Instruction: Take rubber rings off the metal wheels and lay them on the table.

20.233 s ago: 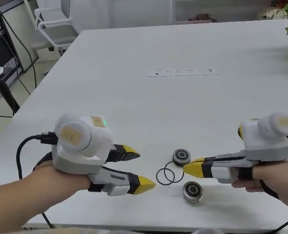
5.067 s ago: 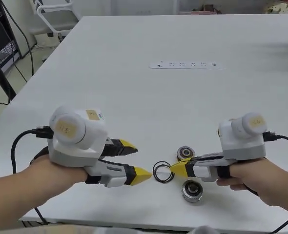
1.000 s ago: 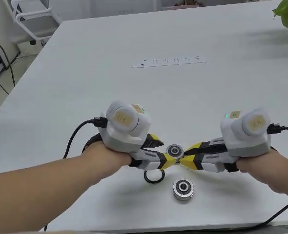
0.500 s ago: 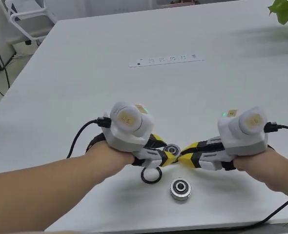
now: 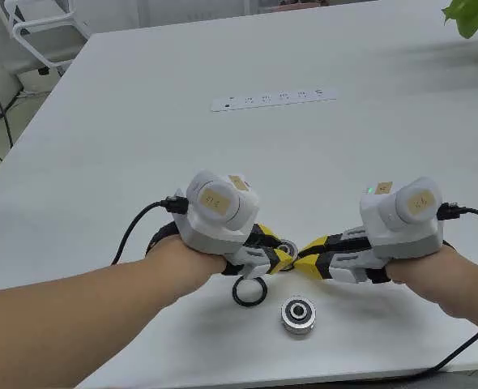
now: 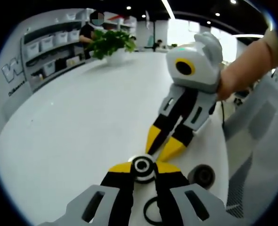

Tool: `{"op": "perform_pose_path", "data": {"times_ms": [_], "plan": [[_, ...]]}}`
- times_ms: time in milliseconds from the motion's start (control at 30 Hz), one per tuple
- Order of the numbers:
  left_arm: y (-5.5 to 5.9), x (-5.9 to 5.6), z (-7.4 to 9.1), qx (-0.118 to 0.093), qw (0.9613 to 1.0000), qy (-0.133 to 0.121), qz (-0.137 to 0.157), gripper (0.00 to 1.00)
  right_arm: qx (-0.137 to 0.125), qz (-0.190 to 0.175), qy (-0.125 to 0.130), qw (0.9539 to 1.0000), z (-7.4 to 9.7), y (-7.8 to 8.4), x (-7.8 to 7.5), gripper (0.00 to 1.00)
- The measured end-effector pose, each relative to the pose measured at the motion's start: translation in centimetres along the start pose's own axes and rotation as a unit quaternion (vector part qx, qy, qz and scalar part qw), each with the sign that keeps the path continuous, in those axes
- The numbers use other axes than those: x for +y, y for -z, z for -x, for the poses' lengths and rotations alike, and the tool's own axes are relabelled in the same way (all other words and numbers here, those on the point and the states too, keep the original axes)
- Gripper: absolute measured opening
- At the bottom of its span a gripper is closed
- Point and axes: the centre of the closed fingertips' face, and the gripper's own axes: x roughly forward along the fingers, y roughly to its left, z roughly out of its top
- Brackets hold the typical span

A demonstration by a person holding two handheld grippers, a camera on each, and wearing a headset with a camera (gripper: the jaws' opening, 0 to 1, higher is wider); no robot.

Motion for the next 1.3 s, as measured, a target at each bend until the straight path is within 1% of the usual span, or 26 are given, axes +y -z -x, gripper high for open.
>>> {"op": "perform_pose_path", "data": {"times_ms": [100, 333, 567, 767, 833, 967, 1067, 1100, 1167, 1267, 1300], "plan": [[0.02, -0.02, 0.0, -0.001, 1.0, 0.002, 0.004, 0.18, 0.001, -0.001, -0.001, 1.0, 0.0, 0.06, -0.07, 0.06], [0.04, 0.08, -0.02, -0.002, 0.9999, 0.009, 0.008, 0.18, 0.0, -0.003, -0.001, 1.0, -0.07, 0.09, -0.15, 0.06], [0.13, 0.27, -0.01, -0.004, 0.9998, 0.015, 0.012, 0.15, 0.001, -0.006, -0.002, 1.0, -0.06, 0.12, -0.09, 0.05], [0.15, 0.16, 0.03, -0.005, 0.9999, 0.014, 0.006, 0.15, -0.002, -0.017, -0.002, 0.9999, 0.01, 0.14, -0.08, 0.03], [0.13, 0.2, 0.01, -0.003, 0.9999, 0.012, 0.003, 0.15, -0.007, -0.029, -0.002, 0.9996, 0.06, 0.12, -0.18, 0.02], [0.12, 0.2, 0.02, -0.003, 0.9999, 0.01, 0.003, 0.15, -0.021, -0.08, 0.001, 0.9966, 0.09, 0.07, -0.42, 0.0], [0.13, 0.16, 0.02, -0.001, 1.0, 0.005, 0.0, 0.14, -0.029, -0.096, 0.004, 0.9949, 0.11, 0.05, -0.53, 0.0], [0.13, 0.17, 0.01, 0.0, 1.0, 0.005, -0.002, 0.14, -0.033, -0.112, 0.004, 0.9931, 0.12, 0.03, -0.54, 0.0], [0.11, 0.12, 0.04, 0.0, 1.0, 0.003, -0.002, 0.14, -0.042, -0.13, 0.001, 0.9907, 0.16, -0.11, -0.56, 0.0], [0.11, 0.19, 0.04, -0.001, 1.0, 0.002, -0.003, 0.14, -0.045, -0.139, 0.002, 0.9893, 0.31, -0.07, -0.4, 0.0], [0.1, 0.16, 0.05, -0.001, 1.0, 0.001, -0.002, 0.14, -0.05, -0.148, 0.003, 0.9878, 0.42, -0.13, -0.37, 0.0]]}}
